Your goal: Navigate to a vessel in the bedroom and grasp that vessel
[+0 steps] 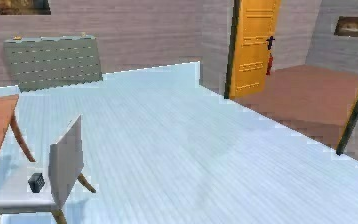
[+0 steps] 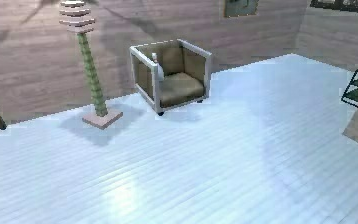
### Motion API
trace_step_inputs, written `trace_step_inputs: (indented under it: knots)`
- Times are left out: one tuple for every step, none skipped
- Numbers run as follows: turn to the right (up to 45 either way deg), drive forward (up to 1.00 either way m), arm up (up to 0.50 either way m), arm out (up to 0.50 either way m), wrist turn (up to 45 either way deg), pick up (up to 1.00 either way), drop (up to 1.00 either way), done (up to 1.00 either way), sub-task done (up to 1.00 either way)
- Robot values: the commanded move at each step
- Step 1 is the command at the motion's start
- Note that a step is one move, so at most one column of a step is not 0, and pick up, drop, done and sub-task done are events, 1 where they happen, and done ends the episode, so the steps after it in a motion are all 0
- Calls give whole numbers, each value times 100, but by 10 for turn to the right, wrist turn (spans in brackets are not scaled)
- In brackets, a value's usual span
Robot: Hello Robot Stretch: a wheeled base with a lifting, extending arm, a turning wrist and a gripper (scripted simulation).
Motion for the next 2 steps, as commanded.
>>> trace_step_inputs:
  knots:
    - [30,0,0,0,0,0,0,0,0]
    - [0,100,0,0,0,0,0,0,0]
